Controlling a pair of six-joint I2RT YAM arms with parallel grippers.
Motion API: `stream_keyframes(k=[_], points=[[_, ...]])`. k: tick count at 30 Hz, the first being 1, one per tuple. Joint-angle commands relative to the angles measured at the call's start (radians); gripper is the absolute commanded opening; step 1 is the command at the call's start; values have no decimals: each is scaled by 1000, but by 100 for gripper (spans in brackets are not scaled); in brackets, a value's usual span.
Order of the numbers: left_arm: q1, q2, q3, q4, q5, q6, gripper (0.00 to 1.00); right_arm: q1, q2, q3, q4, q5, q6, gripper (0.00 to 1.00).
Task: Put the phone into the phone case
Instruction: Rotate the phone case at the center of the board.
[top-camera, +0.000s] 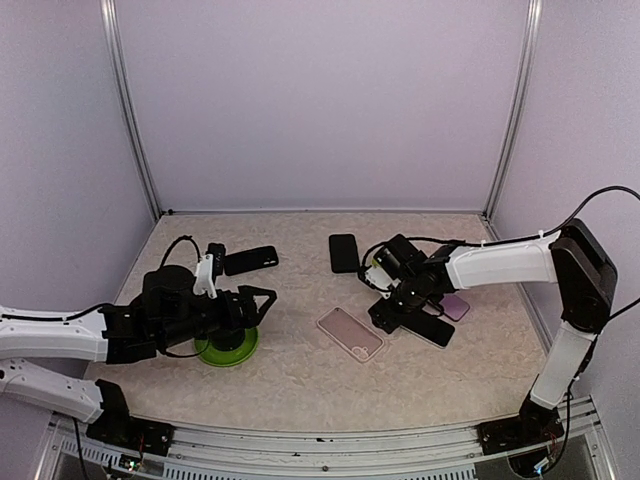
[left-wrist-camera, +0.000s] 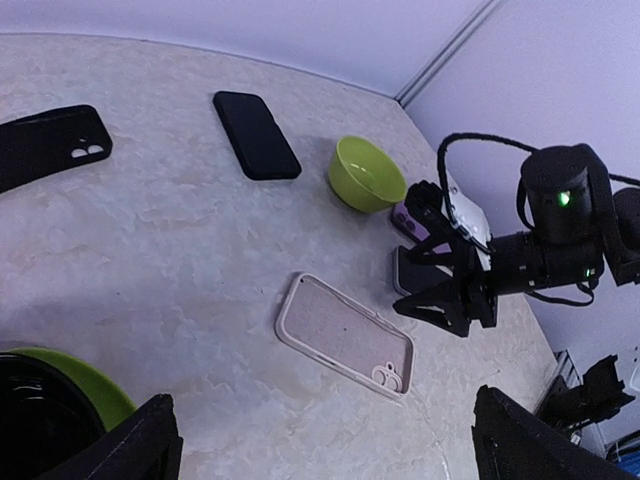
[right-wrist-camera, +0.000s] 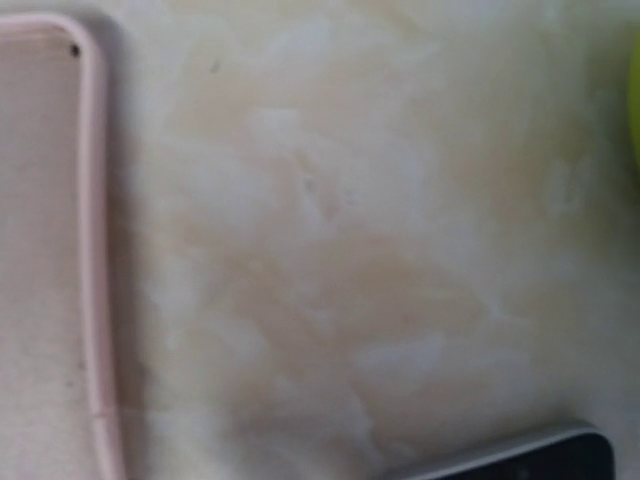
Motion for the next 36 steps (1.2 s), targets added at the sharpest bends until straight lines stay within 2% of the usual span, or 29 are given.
stream_keyframes(k=[1, 6, 13, 26, 36], points=[[-64, 112, 96, 8, 50, 71, 99, -8, -39, -47, 7, 57, 37, 76], [-107, 301, 203, -24, 134, 104, 99, -20, -58, -93, 22, 42, 56, 81], [-112, 522, 296, 10, 272, 69, 99, -23, -56, -111, 39, 45, 64, 86], [-74, 671, 302, 141, 361, -9, 99, -14, -62, -137, 57, -8, 55, 92], [-24, 753, 326, 171, 350, -42, 99, 58, -69, -161, 90, -19, 69, 97]])
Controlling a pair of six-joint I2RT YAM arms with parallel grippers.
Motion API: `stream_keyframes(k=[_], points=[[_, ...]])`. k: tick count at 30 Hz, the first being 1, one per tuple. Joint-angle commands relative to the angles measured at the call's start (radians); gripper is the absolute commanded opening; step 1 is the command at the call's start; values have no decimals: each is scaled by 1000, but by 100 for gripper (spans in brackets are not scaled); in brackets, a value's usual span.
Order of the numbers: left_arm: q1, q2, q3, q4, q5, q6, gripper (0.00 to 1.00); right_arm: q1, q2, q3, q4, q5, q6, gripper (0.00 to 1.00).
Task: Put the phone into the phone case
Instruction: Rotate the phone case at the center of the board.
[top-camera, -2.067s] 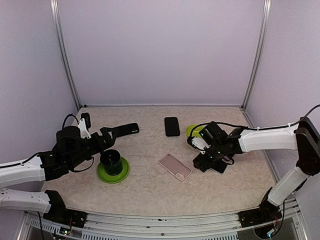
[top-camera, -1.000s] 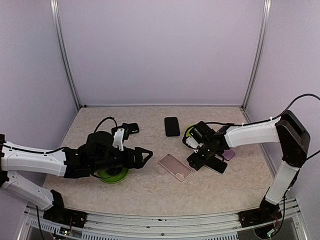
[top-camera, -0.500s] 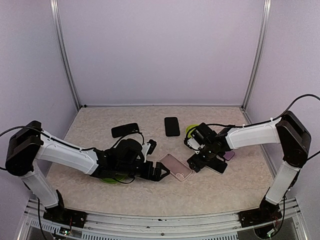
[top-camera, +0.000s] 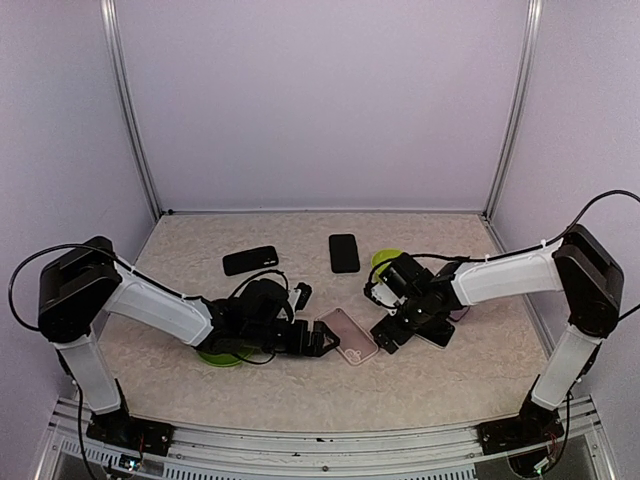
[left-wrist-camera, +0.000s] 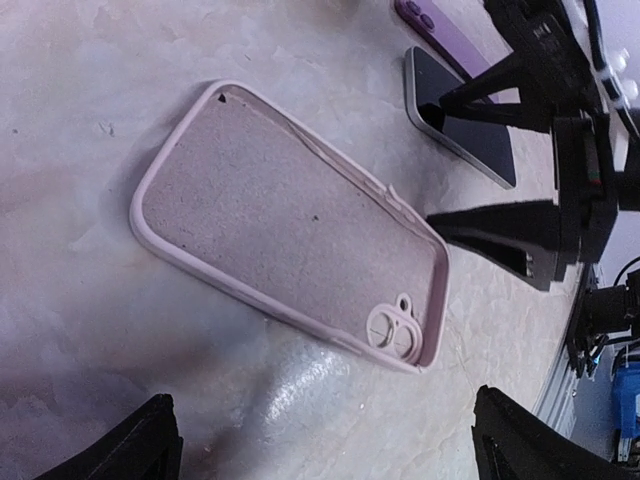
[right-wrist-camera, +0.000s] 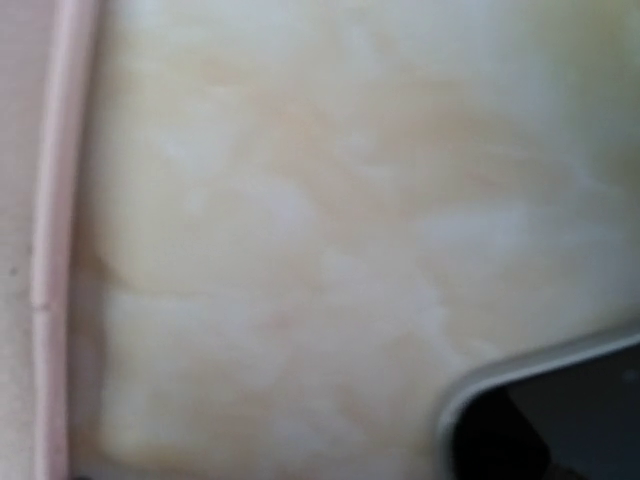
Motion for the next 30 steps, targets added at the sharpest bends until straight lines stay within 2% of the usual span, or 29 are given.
stream_keyframes(k=[1, 12, 19, 30], points=[[25, 26, 36, 52, 2, -20, 99, 44, -22, -16, 29, -13, 22, 97], [47, 75, 54, 94, 34, -32, 99, 171, 37, 37, 108, -41, 103, 100], [53, 86, 41, 147, 61, -48, 99, 203, 72, 63, 125, -9, 158, 100], [70, 142, 92, 228, 135, -32, 99, 147, -146, -12, 15, 50, 180, 100]])
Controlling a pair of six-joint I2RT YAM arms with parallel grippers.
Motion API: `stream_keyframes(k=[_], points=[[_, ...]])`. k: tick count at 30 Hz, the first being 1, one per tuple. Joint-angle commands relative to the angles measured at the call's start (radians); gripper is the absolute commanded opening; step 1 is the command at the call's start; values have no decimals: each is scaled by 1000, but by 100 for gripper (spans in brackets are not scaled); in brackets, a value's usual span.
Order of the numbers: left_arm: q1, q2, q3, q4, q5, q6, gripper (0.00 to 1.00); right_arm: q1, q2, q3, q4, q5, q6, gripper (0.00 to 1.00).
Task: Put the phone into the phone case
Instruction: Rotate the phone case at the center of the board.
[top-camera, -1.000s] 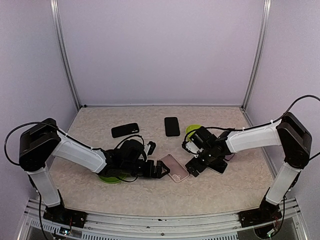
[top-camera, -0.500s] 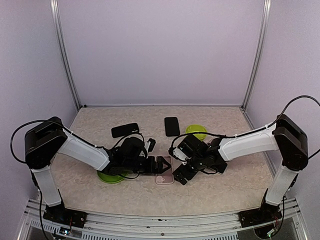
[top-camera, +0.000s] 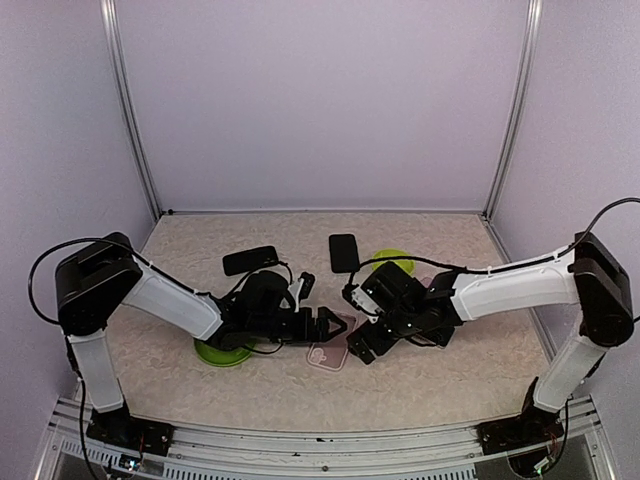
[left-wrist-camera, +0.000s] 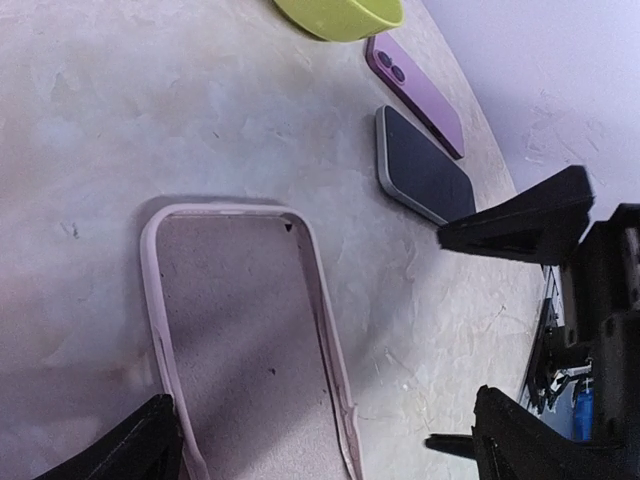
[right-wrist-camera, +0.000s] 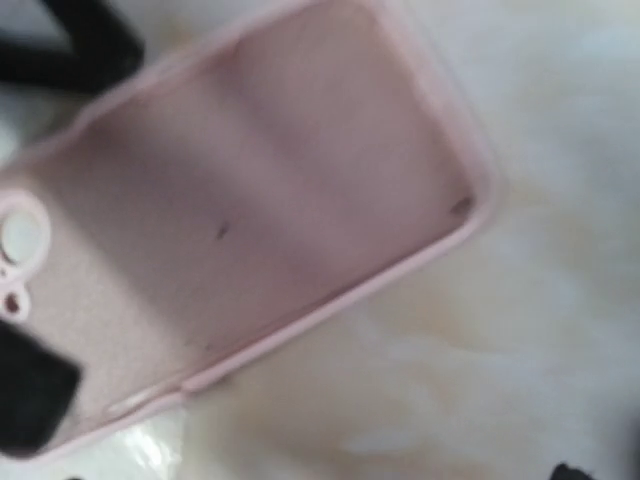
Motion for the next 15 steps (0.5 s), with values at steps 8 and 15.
stream_keyframes(k=[8, 15], points=[[6, 169, 178, 117, 182, 7, 99, -95, -263, -53, -146, 123, 13, 100], [17, 95, 190, 38, 45, 41, 99, -89, -271, -80, -142, 110, -71, 100]])
